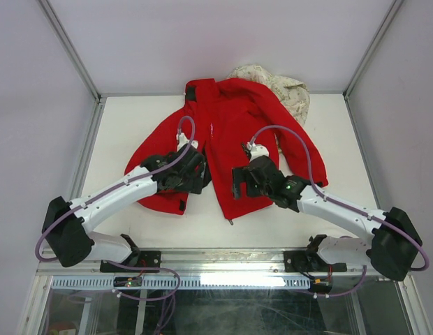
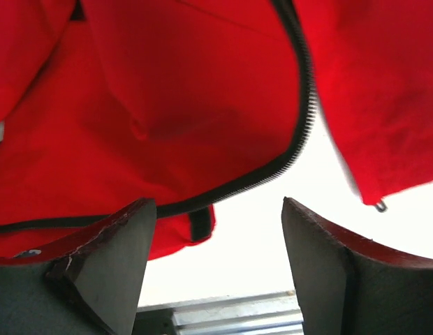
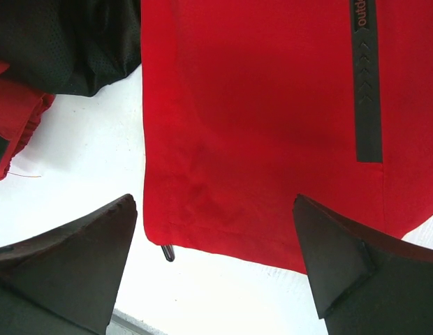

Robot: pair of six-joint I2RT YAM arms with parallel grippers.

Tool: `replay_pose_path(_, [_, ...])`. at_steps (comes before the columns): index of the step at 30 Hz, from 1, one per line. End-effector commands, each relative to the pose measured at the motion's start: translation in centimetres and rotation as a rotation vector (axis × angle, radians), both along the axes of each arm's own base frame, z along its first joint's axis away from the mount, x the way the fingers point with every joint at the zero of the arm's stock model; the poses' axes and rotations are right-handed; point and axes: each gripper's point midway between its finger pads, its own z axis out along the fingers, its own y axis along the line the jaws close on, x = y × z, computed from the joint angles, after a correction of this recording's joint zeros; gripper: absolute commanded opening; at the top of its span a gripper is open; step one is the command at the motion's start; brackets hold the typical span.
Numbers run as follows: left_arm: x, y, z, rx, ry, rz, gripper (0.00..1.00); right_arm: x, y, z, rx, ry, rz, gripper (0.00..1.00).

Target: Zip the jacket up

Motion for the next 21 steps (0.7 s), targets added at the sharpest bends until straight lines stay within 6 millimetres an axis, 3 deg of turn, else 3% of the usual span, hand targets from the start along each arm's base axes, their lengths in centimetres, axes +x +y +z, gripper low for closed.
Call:
replay_pose_path(1, [1.4,1.5,-0.5,0.098,-0.082,0.021,0.74,0.9,1.3,1.5,0.098,-0.054,-0.023,0.97])
replay_pose_path(6, [2.4,1.8,-2.5,0.184,-0.099,0.02,0.68,0.9,1.3,1.2,0.1,-0.052,-0.032,0.97])
replay_pose_path(8, [2.9,1.6,-3.2,0.206,-0.098,0.018,0.53,0.9,1.3,1.1,0.102,-0.051,-0.034,0.97])
replay_pose_path(10, [3.4,0.9,-2.4,0.184,-0.108,0.012,0.28,1.0,1.3,1.3,0.1,-0.055,-0.036,0.97])
replay_pose_path(12, [3.8,-0.2,-0.4,0.124,-0.128,0.02,0.02,1.1,1.1,1.6,0.093,-0.063,-0.044,0.97])
replay_pose_path(18, [4.7,-5.0,9.6,-0.159,-0.155,0.049,0.0,1.7,0.1,3.3,0.072,-0.114,-0.079,0.97])
replay_pose_path(21, [4.4,-7.7,13.5,-0.307,-0.139,0.022,0.0,2.0,-0.2,4.2,0.068,-0.139,-0.084,0.97])
